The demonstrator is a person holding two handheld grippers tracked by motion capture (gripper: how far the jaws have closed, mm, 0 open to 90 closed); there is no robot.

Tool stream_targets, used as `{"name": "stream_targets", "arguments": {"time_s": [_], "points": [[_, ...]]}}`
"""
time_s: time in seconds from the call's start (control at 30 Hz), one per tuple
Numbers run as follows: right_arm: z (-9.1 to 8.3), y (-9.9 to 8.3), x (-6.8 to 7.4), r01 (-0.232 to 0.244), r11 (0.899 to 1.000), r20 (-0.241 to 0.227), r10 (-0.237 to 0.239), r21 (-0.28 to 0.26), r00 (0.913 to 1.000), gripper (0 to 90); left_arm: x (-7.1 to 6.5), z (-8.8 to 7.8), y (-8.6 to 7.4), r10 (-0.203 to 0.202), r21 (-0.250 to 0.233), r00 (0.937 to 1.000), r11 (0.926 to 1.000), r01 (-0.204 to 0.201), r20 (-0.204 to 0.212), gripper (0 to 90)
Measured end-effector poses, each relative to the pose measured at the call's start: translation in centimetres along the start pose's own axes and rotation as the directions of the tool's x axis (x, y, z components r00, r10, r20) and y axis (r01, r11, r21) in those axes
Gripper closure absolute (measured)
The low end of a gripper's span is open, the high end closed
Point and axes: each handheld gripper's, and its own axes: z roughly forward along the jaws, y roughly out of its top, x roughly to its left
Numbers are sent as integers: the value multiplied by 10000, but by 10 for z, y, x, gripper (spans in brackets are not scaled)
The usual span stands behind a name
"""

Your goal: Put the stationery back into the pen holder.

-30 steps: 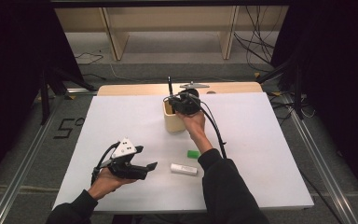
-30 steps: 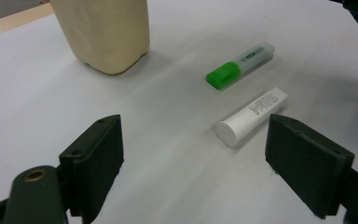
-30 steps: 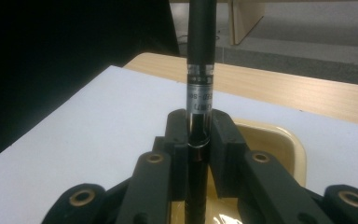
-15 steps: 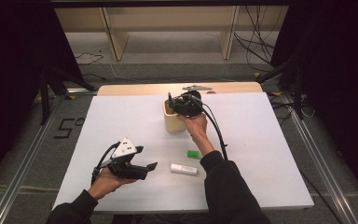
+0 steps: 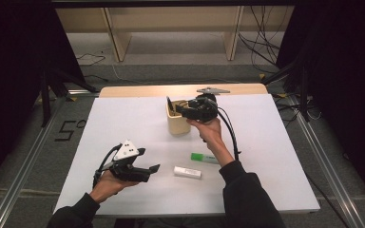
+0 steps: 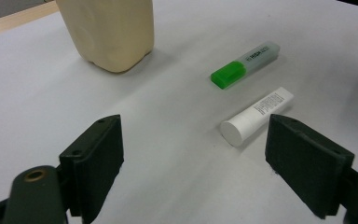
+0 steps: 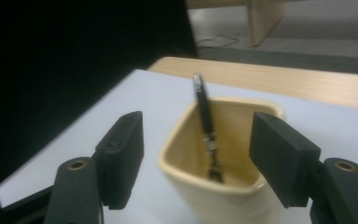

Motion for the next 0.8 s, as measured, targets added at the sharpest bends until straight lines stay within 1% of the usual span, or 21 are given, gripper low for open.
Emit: {"name": "stream_targets", "arguments": {"time_s": [0.03,0.13,0.2,0.3,0.33,0.43,0.57,0.63,0.7,0.8], "points": [[-3,-1,1,-116,9999,-211,116,3,9997,348,1,0,0,7,4,10000,10000,-7,5,187],[-12,-5,5,-37,10000,-583,38,33,9983,330,1,0,0,-41,-4,10000,10000,41,-23,187],[-16,-7,9,271,9996,-566,-264,116,9980,312,2,-1,0,-41,-10,10000,10000,41,-39,187],[-21,-11,15,854,9957,-412,-839,357,9956,291,2,-1,0,-69,-45,10000,10000,69,-38,187],[-22,-12,16,971,9944,-400,-954,412,9946,286,2,-1,0,-68,-37,10000,10000,67,-43,187],[-26,-18,20,1172,9918,-579,-1143,501,9918,285,2,-2,0,-126,-95,9999,9999,125,-57,187],[-30,-26,25,1611,9849,-654,-1570,629,9854,283,3,-3,0,-184,-180,9998,9997,184,-46,187],[-33,-31,27,1708,9831,-756,-1658,663,9833,283,4,-3,0,-226,-222,9997,9995,225,-64,187],[-33,-33,29,1870,9782,-820,-1798,902,9803,277,4,-4,0,-258,-251,9997,9994,257,-51,187],[-36,-34,32,1905,9781,-969,-1822,843,9785,277,3,-5,1,-236,-292,9997,9993,234,-57,187]]}}
